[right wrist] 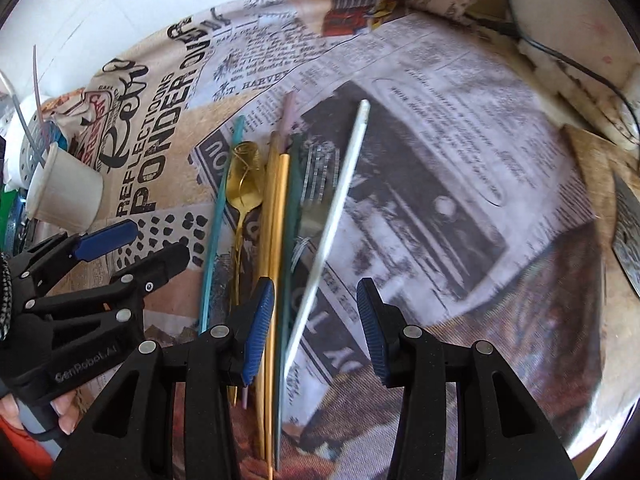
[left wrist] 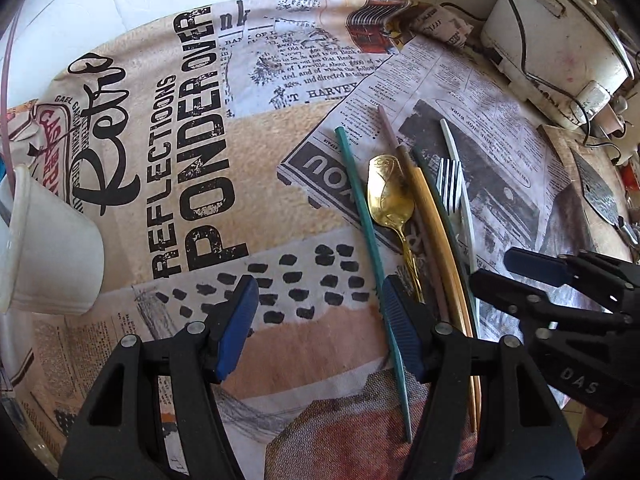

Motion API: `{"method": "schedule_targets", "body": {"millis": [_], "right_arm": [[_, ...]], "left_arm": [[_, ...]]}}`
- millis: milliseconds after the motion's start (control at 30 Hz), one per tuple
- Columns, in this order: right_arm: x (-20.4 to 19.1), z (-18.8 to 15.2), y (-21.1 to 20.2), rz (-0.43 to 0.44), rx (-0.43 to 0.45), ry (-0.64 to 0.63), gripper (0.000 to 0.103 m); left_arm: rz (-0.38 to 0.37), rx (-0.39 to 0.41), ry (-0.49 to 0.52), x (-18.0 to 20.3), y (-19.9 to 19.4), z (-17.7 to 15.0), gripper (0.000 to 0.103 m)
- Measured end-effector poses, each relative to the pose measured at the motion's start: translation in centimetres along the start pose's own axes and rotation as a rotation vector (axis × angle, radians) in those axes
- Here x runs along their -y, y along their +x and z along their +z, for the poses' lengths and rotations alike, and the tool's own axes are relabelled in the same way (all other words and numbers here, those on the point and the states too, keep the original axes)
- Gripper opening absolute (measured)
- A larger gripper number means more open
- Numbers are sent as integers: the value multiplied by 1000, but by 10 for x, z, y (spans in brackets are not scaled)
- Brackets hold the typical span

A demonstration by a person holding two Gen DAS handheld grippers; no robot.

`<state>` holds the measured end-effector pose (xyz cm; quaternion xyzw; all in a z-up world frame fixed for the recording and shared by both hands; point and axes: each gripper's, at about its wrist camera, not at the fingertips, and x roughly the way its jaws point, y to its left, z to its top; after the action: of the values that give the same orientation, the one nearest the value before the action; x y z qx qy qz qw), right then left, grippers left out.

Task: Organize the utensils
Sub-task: 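Close right tool on a green chopstick while left tool grasps a teal chopstick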

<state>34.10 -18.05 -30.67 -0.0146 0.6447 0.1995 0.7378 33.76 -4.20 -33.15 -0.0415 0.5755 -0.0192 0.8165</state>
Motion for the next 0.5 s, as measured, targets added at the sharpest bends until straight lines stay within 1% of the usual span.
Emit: {"method": "schedule_targets", "body": {"millis": [33, 67, 100, 133, 200, 267, 500], "right_arm": [[-1, 1, 3, 0, -4, -5, 36], [-2, 2, 5, -2, -10, -12, 29], [-3, 3, 7, -4, -16, -17, 25], [-3, 4, 8, 7, -15, -18, 23], [-3, 6, 9, 5, -16, -18, 14], [-1, 7, 10, -17, -17, -20, 11], [0, 13, 15, -19, -27, -43, 10]], "left_arm": [[0, 0, 0, 0, 0, 0, 63], [-3, 2, 0, 0, 0, 0, 62], [-7, 3, 0, -1, 1, 1, 60], [-11, 3, 0, 0, 1, 2, 57], [-17, -3, 4, 0, 4, 4, 52], [-24, -8, 6, 1, 6, 8, 48], [-56, -29, 11, 7, 14, 12, 41]]}}
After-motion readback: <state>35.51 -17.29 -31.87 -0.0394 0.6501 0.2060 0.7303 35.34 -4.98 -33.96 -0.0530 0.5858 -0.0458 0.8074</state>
